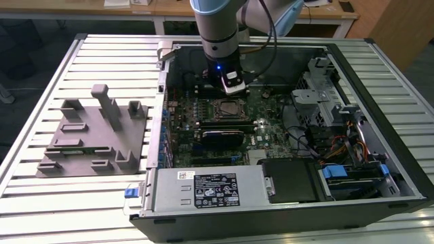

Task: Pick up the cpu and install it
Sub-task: 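Install the first cpu locking lever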

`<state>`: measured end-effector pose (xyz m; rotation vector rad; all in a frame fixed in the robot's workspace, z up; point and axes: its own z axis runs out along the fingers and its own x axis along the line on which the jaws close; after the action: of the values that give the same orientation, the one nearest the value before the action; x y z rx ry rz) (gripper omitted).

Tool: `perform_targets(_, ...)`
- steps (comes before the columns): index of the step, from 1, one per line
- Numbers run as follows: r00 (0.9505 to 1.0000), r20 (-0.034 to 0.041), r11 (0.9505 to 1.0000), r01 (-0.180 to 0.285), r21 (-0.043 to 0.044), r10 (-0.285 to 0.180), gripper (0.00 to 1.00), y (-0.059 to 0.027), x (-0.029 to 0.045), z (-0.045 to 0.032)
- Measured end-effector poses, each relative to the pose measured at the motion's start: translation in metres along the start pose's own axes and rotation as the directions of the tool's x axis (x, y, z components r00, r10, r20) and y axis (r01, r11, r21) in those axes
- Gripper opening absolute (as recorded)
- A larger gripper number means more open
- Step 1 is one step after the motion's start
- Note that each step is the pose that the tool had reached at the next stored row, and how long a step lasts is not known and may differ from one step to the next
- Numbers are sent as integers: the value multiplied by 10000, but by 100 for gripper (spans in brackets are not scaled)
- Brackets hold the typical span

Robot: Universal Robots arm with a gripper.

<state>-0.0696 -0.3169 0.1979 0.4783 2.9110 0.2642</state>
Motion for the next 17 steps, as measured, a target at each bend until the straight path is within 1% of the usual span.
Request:
perform_targets(7,10000,22,10000,68,34,-68,11,13,7,13)
perform_targets(9,9999,53,9999,97,51,-98,11,15,9,20)
perform_targets(11,9999,100,9999,116,59,-116,11,15,10,25)
perform_targets(12,9999,120,9999,123,73,-124,11,16,11,27)
perform_targets(13,9998,139,9998,133,114,-135,11,16,11,27)
perform_targets(14,9998,148,9998,140,144,-143,11,16,10,27)
perform_targets(17,9998,148,9998,140,148,-143,11,15,11,26)
